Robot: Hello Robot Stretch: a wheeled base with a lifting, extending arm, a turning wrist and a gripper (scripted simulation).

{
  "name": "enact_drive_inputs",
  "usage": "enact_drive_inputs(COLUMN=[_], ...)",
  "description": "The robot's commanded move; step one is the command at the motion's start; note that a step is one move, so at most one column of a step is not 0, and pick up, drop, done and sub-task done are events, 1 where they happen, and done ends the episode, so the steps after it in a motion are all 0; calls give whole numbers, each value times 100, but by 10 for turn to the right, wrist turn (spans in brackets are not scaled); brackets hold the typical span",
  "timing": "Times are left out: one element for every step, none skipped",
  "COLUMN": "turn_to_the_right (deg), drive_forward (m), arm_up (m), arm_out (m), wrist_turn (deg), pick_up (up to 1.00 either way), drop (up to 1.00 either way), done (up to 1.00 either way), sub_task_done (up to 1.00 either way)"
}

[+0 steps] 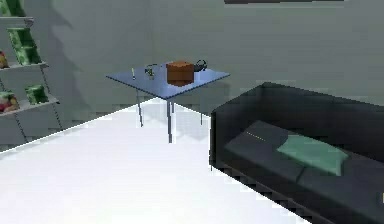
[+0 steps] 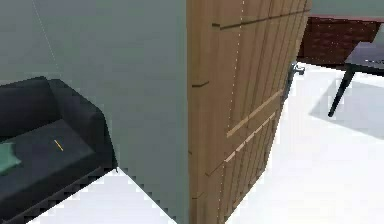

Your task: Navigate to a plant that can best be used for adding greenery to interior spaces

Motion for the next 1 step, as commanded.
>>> enact_drive_inputs(turn_to_the_right=[0], drive_forward=[20], arm_up=[0], arm_out=[0], wrist_turn=[0], pick_up=[0], drop=[0], done=[0], sub_task_done=[0])
